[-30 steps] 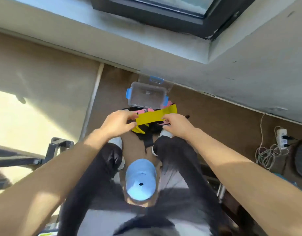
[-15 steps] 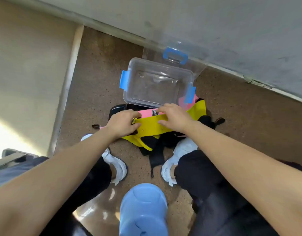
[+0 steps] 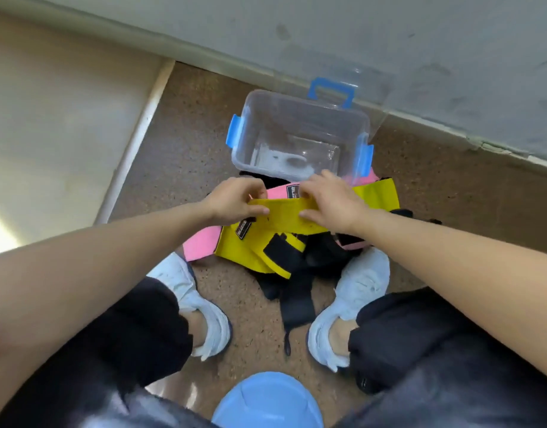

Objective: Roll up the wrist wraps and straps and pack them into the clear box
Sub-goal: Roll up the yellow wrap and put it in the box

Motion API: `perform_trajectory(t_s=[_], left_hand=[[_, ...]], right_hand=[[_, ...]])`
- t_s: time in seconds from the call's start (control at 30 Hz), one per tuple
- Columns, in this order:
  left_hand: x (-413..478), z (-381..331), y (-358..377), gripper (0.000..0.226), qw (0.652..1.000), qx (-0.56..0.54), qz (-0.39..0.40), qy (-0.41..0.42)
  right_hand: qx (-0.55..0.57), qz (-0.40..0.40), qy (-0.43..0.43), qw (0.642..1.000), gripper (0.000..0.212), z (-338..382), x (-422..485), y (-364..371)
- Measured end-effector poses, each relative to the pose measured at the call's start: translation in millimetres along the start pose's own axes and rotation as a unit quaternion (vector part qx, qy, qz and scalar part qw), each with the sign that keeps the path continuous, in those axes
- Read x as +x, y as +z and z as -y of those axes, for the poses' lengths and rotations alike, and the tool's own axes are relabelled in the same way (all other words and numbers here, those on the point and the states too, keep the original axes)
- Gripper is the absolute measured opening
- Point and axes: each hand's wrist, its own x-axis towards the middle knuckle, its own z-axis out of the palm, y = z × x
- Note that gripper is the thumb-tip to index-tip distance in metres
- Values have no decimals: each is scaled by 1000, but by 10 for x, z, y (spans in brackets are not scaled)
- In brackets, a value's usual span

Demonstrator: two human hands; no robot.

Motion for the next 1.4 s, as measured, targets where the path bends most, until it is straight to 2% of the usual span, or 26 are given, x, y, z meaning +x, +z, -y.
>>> perform_trajectory(t_s=[0.13,0.27,0.4,0.57,0.67,0.83,0.93,1.0,1.1,1.17,1.23,1.3,1.4], left_hand=[[-262,-344,-221,18,1000,20,1,6],[-549,-564,-361,22,999,22,-26,-4],[-864,-868,-575,11,994,-60,-86,-4],[-1191,-1326,-752,13,973,-146,-179,-2],[-1360,-1557,-798,10,947,-237,-219,0],[-1614,-1755,-810,15,914,-355,-196,-19],[-1740,-1858,-792,13,885,-431,-177,-15],[-1766,-1858,-786,14,878,-450,-164,-12],[-1762,-1820,-819,23,876,-469,-108,1],[-1705,-1727,-858,46,872,-485,-61,13],[-1584,-1585,-853,61,881,-470,-57,8],[-1440,-1420,-749,53,908,-407,-96,-26],[-1203,-1099,-485,24,953,-269,-122,-66]], right_hand=[[38,-12,63,997,22,40,-242,-338],[100,-78,86,988,19,117,-527,-753],[137,-118,93,979,11,281,-806,-993],[259,-137,24,956,54,801,-1151,-1102],[298,-185,-16,936,67,1106,-1320,-1076],[296,-345,-39,890,52,1342,-1502,-1018],[267,-380,-58,883,33,1449,-1550,-1064],[254,-399,-57,879,28,1497,-1558,-1107],[284,-404,-43,868,17,1529,-1567,-1168],[338,-387,-26,857,7,1483,-1559,-1213],[351,-377,4,857,23,1368,-1510,-1238],[344,-364,46,864,34,1225,-1435,-1226],[344,-307,100,882,33,948,-1245,-1116]])
